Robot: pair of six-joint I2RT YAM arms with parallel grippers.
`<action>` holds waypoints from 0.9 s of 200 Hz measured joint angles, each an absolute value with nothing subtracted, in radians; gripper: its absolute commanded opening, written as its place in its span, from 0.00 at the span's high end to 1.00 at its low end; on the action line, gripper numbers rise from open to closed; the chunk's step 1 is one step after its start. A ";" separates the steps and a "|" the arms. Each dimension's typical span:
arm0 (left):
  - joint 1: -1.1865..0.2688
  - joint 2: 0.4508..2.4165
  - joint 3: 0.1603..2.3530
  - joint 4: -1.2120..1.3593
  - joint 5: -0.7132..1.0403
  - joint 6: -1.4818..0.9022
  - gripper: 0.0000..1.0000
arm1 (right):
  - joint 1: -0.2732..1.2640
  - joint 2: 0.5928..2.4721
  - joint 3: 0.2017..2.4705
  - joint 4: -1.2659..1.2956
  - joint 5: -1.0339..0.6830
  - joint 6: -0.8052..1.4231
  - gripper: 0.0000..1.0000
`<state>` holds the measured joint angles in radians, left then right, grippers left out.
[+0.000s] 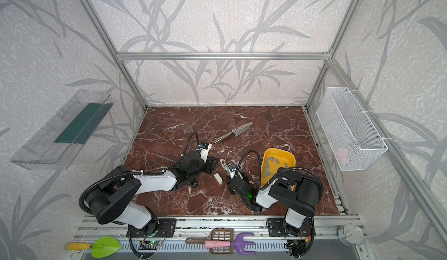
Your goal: Load the staples into the stapler
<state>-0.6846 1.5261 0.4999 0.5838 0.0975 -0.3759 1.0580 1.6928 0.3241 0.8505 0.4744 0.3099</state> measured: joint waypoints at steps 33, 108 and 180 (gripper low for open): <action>-0.669 1.531 0.500 0.584 0.112 -0.385 0.63 | 1.015 1.736 0.307 0.957 0.406 0.282 0.42; -0.635 1.562 0.507 0.586 0.152 -0.408 0.63 | 0.970 1.803 0.279 1.118 0.319 0.238 0.57; -0.627 1.665 0.583 0.594 0.223 -0.421 0.63 | 0.968 1.802 0.274 1.126 0.300 0.240 0.63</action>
<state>-0.6266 1.6650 0.5835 0.5938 0.2230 -0.4210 0.9684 1.8023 0.2737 1.1263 0.3000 0.2398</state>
